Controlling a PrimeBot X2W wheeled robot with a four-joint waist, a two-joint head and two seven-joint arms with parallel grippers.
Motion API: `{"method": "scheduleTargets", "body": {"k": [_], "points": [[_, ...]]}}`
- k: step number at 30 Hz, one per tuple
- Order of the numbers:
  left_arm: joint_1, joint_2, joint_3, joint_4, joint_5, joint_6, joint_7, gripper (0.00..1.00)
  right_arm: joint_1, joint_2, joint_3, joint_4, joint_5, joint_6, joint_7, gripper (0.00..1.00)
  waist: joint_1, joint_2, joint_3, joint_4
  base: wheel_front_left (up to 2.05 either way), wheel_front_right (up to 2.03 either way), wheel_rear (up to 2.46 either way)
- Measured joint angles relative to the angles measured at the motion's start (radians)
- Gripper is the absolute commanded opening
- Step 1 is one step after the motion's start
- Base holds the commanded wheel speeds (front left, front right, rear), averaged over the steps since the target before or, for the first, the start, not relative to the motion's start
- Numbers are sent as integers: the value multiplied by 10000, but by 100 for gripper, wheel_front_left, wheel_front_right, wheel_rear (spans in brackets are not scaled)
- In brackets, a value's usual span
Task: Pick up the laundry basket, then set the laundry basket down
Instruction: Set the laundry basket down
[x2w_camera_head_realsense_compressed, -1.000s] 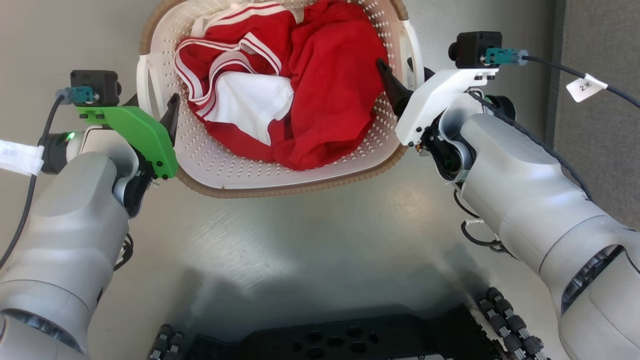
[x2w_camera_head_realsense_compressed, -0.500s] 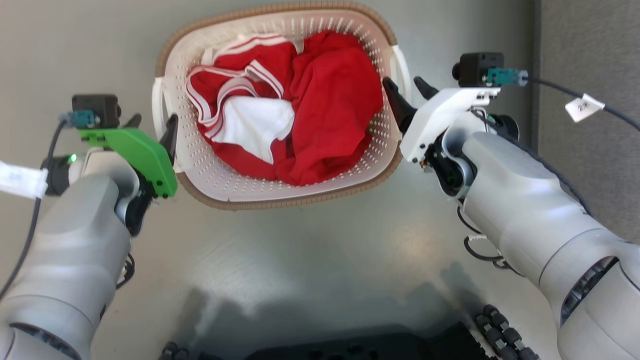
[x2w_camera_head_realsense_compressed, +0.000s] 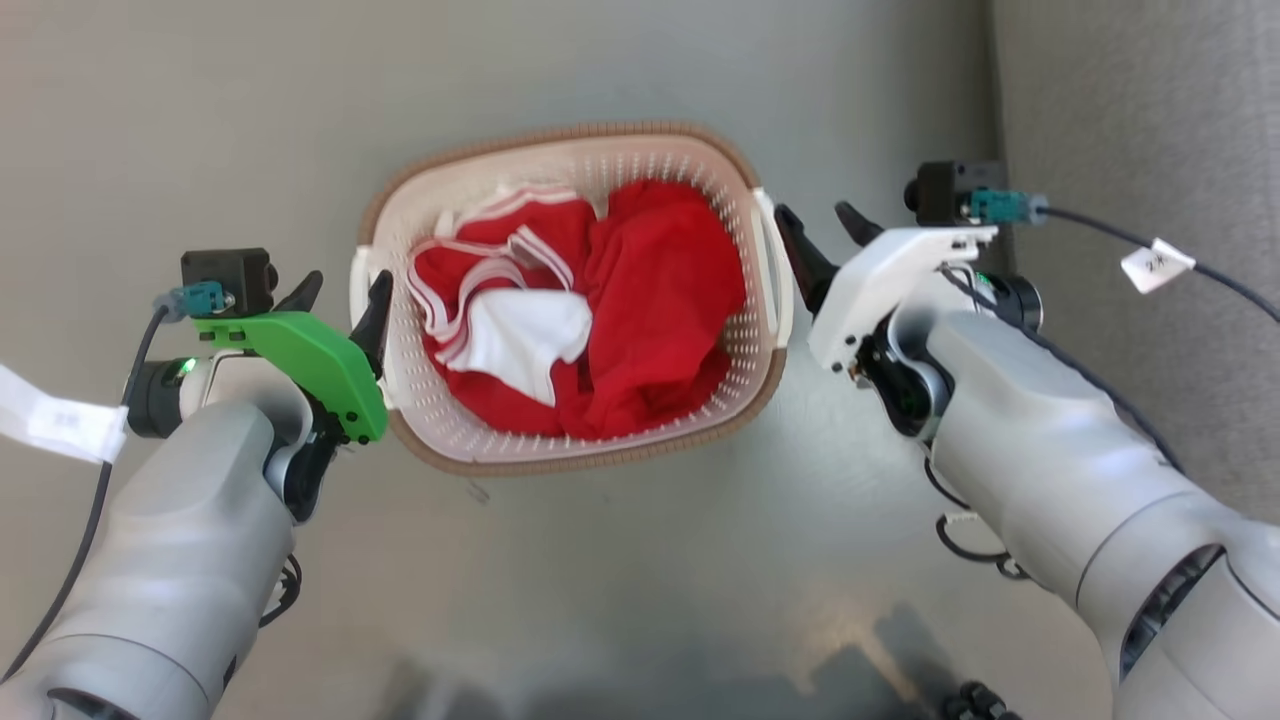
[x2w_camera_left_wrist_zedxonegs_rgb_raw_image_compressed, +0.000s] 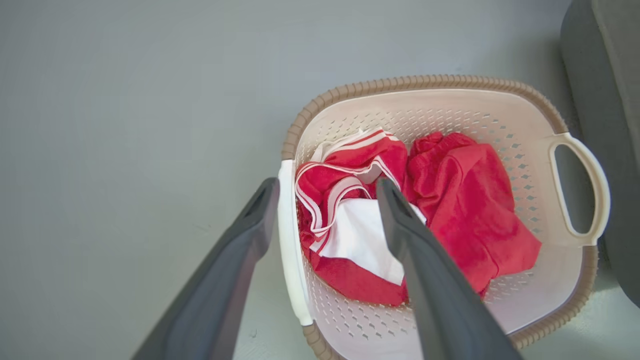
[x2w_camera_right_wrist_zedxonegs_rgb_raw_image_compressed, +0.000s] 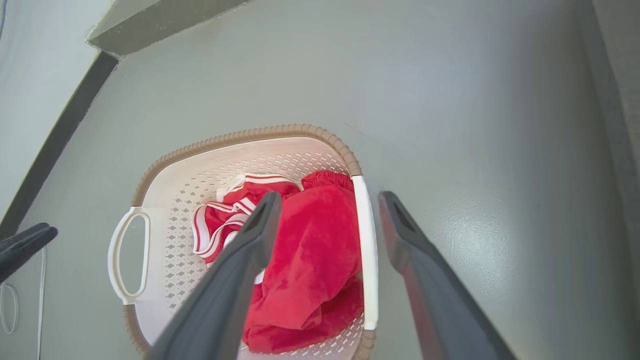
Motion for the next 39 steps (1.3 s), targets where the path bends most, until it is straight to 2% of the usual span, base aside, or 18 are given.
{"method": "scheduleTargets", "body": {"k": [6, 12, 23, 29, 32, 36, 39], "points": [[384, 56, 56, -397, -117, 0, -215, 100, 355, -23, -458, 61, -148, 75, -2, 100, 0, 0, -844, 13, 0, 0, 0], [850, 422, 157, -665, -117, 0, -226, 100, 365, -291, -1093, -385, -706, 73, -2, 100, 0, 0, -1705, 16, 0, 0, 0], [1437, 688, 1248, -1802, 29, 0, -226, 100, 1271, -924, -2167, -1480, -1948, 44, -2, 100, 0, 0, -3292, 42, 0, 0, 0], [2171, 842, 1870, -2213, 391, 0, -226, 100, 2064, -1001, -3018, -2332, -2523, -280, -2, 100, 0, 0, -4140, 83, 0, 0, 0], [2440, 1014, 2491, -2723, 696, 4, -224, 100, 2548, -1097, -3557, -3024, -3028, -387, -2, 100, 0, 0, -4646, 94, 0, 0, 0], [2882, 1014, 3181, -3532, 1055, 33, -226, 100, 3177, -1361, -4184, -3831, -3693, -598, -2, 100, 0, 0, -5151, 92, 0, 0, 0], [3076, 1012, 3336, -3812, 1298, 121, -226, 100, 3414, -1475, -4489, -4169, -3896, -736, -4, 100, -1, 0, -5306, 102, 0, 0, 0]]}}
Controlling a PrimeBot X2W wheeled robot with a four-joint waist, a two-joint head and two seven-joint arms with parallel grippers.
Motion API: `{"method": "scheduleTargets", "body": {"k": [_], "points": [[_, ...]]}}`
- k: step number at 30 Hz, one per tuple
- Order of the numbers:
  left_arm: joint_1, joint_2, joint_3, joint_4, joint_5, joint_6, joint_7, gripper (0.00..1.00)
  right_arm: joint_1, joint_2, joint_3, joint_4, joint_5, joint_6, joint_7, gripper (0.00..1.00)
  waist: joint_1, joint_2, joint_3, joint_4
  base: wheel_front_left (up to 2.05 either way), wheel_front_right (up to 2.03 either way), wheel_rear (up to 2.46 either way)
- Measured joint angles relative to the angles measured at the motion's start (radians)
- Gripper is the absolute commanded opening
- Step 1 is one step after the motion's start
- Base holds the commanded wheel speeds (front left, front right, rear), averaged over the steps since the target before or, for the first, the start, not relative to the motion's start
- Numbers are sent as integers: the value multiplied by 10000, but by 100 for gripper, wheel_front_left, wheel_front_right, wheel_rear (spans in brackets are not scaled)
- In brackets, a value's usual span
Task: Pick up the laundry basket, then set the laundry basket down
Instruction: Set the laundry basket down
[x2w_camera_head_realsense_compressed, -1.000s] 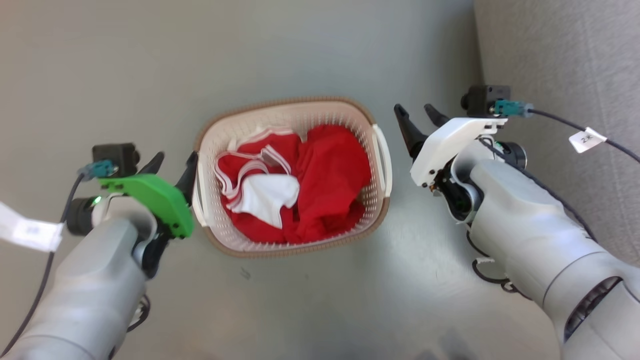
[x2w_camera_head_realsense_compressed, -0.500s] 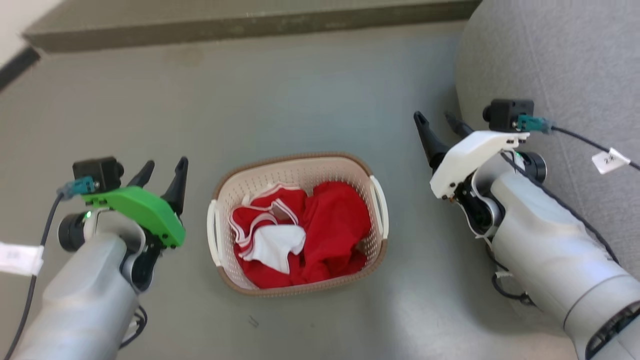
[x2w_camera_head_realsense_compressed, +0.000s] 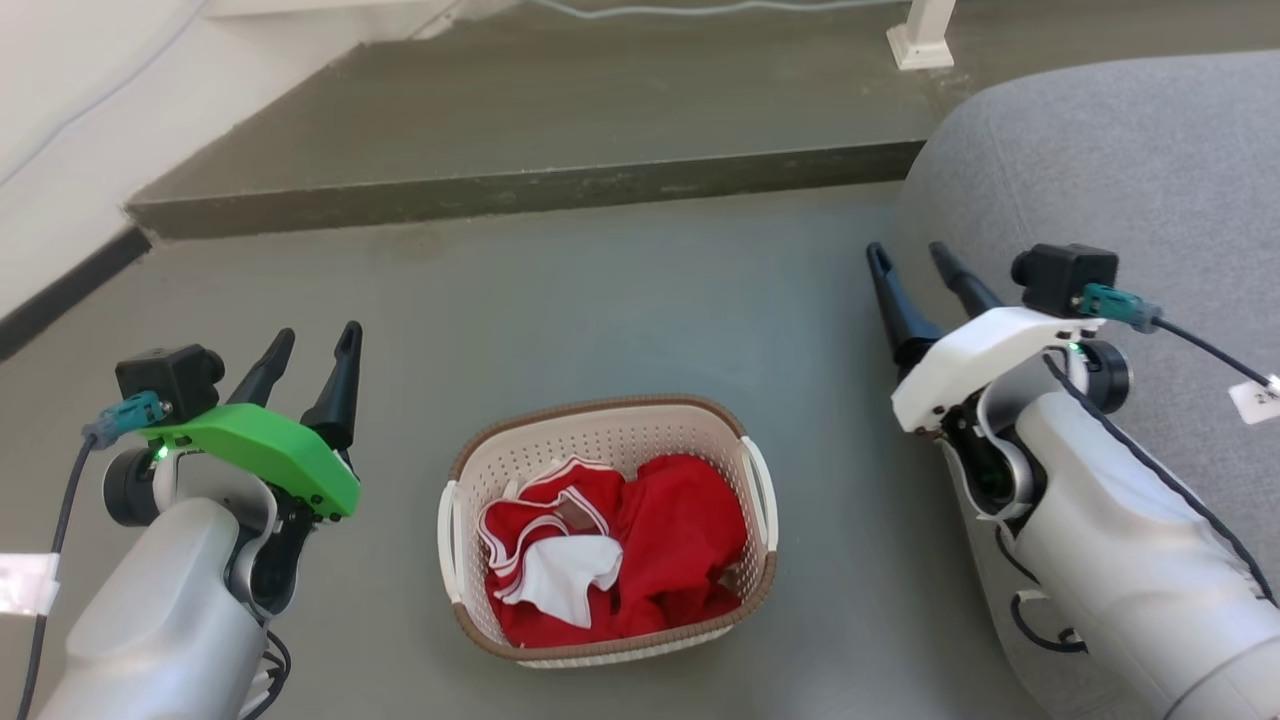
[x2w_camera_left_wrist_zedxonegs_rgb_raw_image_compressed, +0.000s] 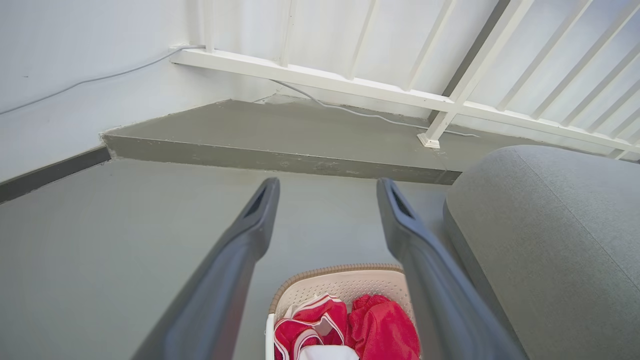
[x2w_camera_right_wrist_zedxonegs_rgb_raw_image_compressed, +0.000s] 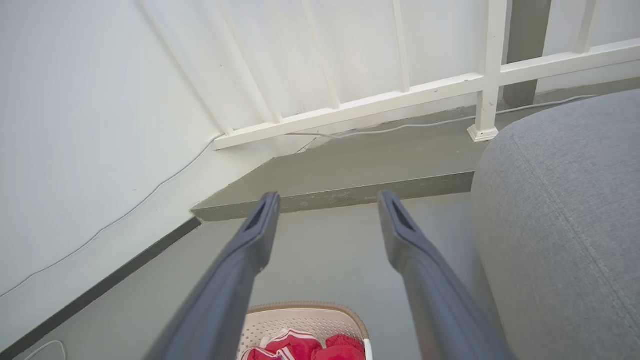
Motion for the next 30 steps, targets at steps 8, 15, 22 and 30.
{"method": "scheduleTargets", "body": {"k": [8, 15, 22, 30], "points": [[799, -19, 986, -1103, 807, 245, 0, 100, 915, -125, -1124, -1369, -993, -263, -33, 100, 0, 0, -359, 100, 0, 0, 0], [1626, -21, 1804, -2017, 1511, 510, -2, 100, 1824, -98, -1802, -2372, -1676, -433, -42, 100, 0, 0, -506, 187, 0, 0, 0], [2337, -52, 2349, -2813, 2192, 673, -2, 100, 2625, -79, -2316, -3149, -2337, -447, -42, 100, 1, 0, -575, 192, 0, 0, 0], [2906, -174, 2750, -3601, 2932, 715, -2, 100, 3439, 29, -2694, -3645, -2895, -606, -42, 100, 1, 0, -657, 151, 0, 0, 0]]}}
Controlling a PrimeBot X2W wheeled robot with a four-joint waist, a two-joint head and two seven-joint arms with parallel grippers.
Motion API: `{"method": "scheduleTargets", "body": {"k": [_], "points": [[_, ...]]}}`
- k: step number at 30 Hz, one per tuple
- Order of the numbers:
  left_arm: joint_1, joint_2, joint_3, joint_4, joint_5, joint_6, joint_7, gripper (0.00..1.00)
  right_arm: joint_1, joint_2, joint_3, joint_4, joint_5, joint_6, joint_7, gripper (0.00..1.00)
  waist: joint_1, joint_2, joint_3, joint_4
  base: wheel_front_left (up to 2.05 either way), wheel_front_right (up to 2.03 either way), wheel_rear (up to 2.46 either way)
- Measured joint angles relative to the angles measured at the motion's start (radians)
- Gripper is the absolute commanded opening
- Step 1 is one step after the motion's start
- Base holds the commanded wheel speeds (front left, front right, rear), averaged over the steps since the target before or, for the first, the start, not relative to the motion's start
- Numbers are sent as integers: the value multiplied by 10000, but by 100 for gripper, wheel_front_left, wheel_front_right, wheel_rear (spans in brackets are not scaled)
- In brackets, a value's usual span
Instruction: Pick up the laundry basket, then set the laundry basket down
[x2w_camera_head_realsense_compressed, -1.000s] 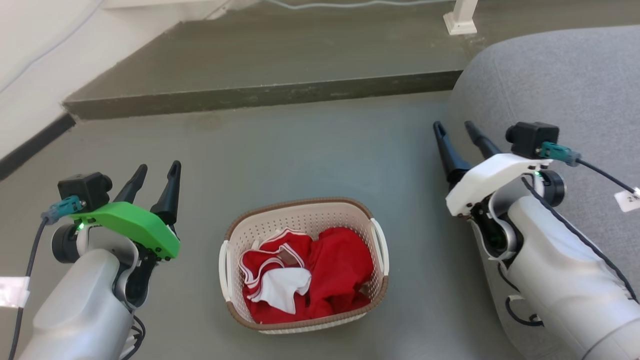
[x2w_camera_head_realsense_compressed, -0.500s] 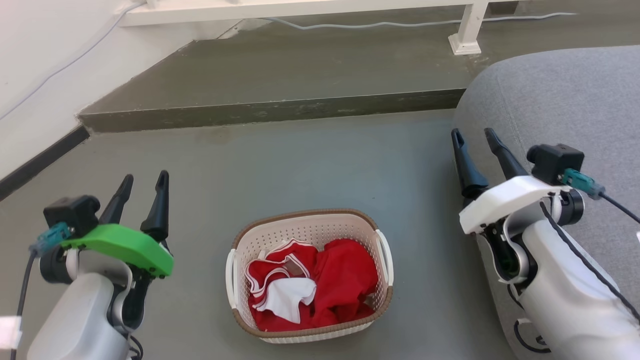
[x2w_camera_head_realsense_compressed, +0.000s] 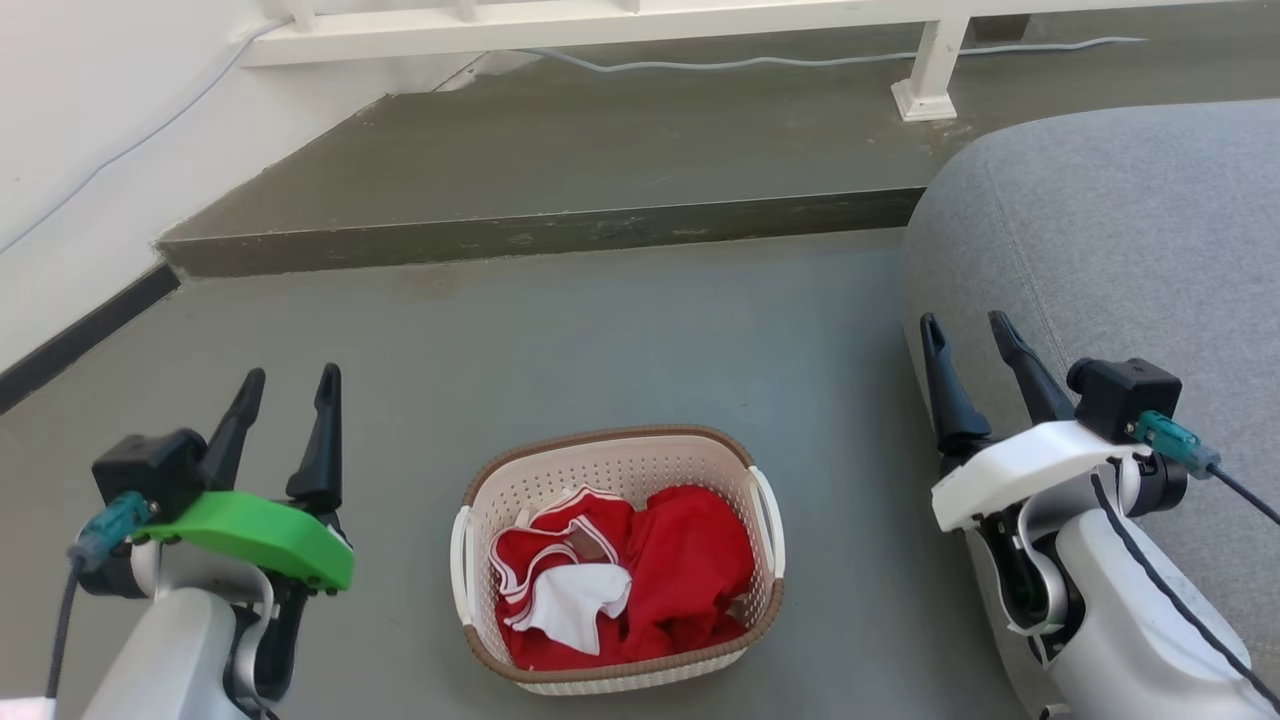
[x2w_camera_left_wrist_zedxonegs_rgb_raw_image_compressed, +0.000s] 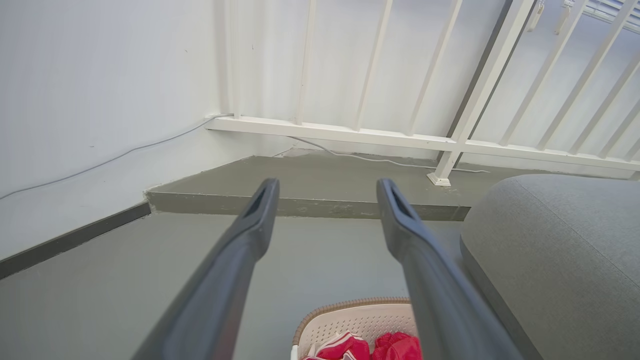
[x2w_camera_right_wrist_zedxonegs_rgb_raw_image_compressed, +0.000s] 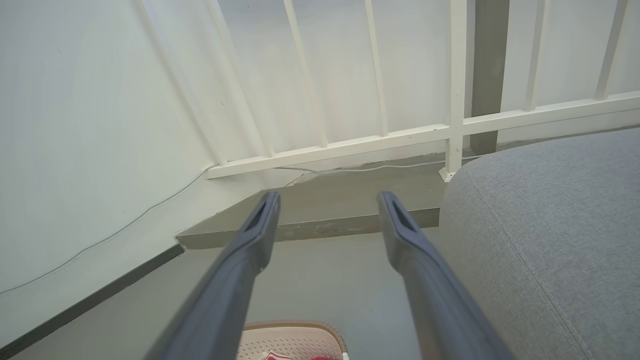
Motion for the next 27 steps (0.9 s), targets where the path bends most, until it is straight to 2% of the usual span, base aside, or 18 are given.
{"method": "scheduleTargets", "body": {"k": [13, 27], "points": [[824, -512, 587, -598, 564, 59, 0, 100, 657, 105, -426, -456, -571, -12, 0, 100, 0, 0, -80, 21, 0, 0, 0], [1223, -769, 1068, -976, 1083, -46, 0, 100, 1021, 255, -708, -650, -890, 15, 0, 100, 0, 0, -55, 48, 0, 0, 0]]}}
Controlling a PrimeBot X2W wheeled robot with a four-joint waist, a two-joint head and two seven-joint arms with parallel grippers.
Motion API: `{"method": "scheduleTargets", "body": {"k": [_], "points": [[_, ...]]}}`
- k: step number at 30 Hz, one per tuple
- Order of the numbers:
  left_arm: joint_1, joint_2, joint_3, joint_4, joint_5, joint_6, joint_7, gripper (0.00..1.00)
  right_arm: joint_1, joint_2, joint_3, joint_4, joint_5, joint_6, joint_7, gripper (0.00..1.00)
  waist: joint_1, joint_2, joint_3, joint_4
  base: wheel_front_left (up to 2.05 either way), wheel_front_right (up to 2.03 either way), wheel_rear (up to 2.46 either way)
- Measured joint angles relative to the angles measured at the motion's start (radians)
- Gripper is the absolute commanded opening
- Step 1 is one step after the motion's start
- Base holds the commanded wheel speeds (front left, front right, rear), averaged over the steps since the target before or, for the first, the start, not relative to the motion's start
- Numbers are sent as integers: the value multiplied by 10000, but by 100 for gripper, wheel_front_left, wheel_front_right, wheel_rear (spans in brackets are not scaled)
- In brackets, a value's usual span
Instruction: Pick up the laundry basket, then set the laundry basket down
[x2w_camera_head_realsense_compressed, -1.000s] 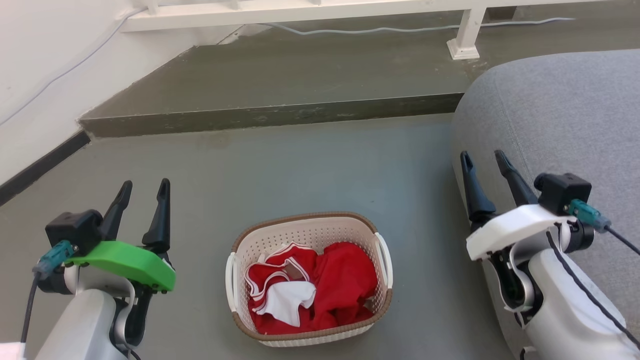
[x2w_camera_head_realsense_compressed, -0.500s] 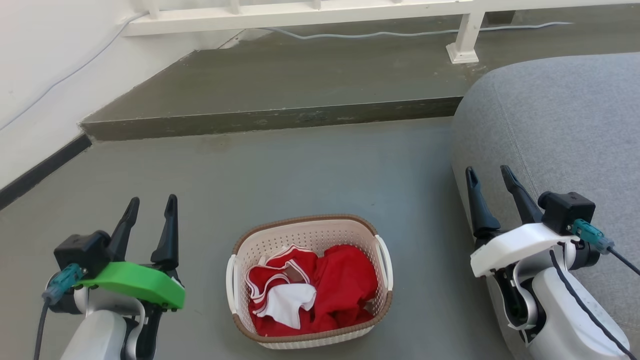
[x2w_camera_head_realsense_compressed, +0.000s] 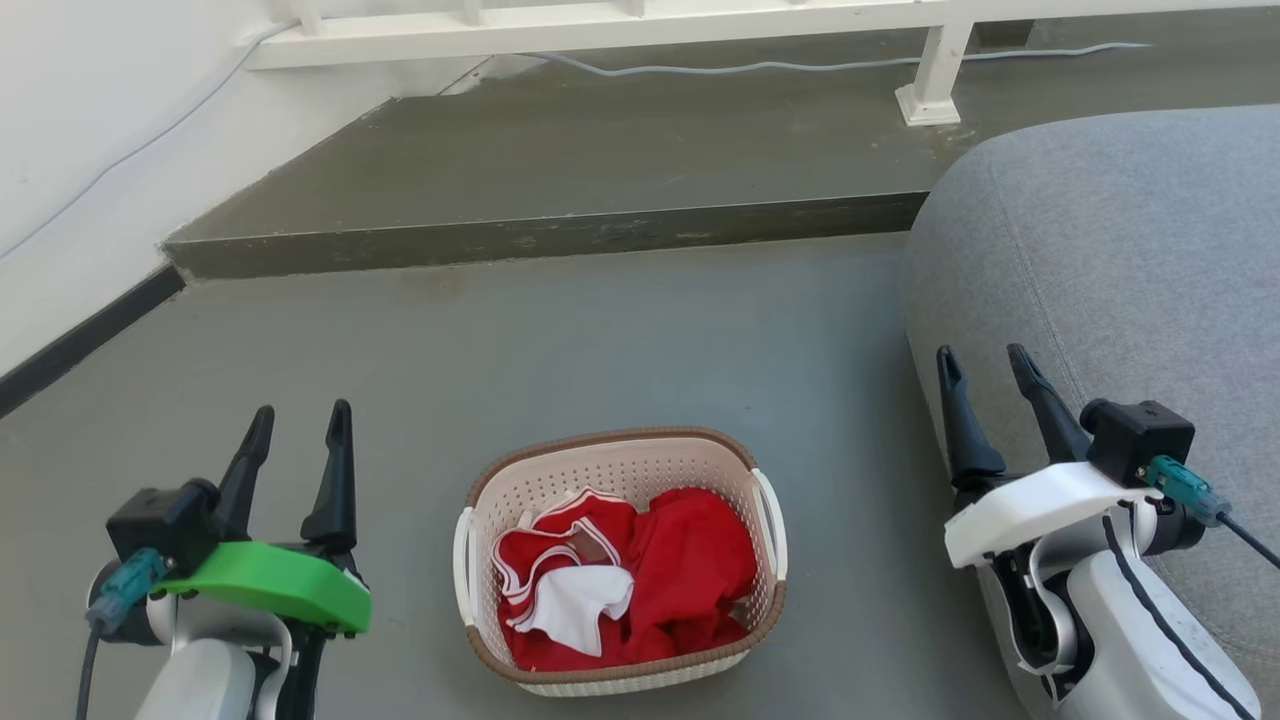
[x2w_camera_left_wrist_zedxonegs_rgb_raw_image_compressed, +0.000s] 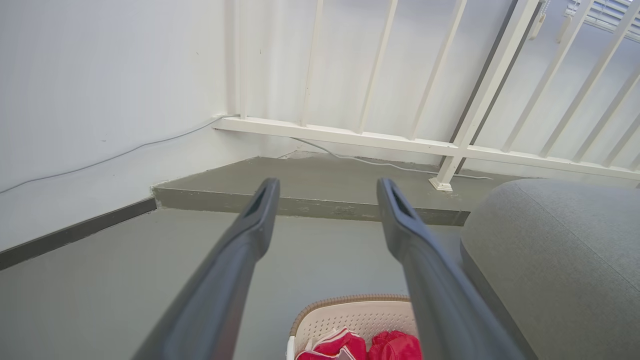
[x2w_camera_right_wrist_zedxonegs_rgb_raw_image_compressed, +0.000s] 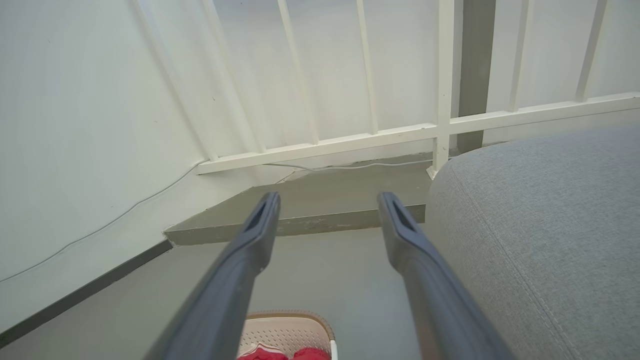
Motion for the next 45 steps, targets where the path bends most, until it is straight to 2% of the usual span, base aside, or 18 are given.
{"method": "scheduleTargets", "body": {"k": [33, 34, 40, 45], "points": [[335, -410, 545, -71, 594, -355, 0, 100, 198, 376, -570, -155, -491, 393, 0, 100, 0, 0, 91, -10, 0, 0, 0], [336, -431, 570, -56, 575, -364, 0, 0, 200, 397, -579, -155, -510, 443, 0, 0, 0, 0, 89, -11, 0, 0, 0], [603, -711, 506, 495, 566, -355, 33, 0, 650, 619, -518, 330, -489, 441, 15, 0, 0, 0, 86, -11, 0, 0, 0], [664, -719, 612, 539, 230, -355, 173, 0, 755, 623, -616, 347, -125, 476, 77, 0, 1, 0, 61, -11, 0, 0, 0]]}}
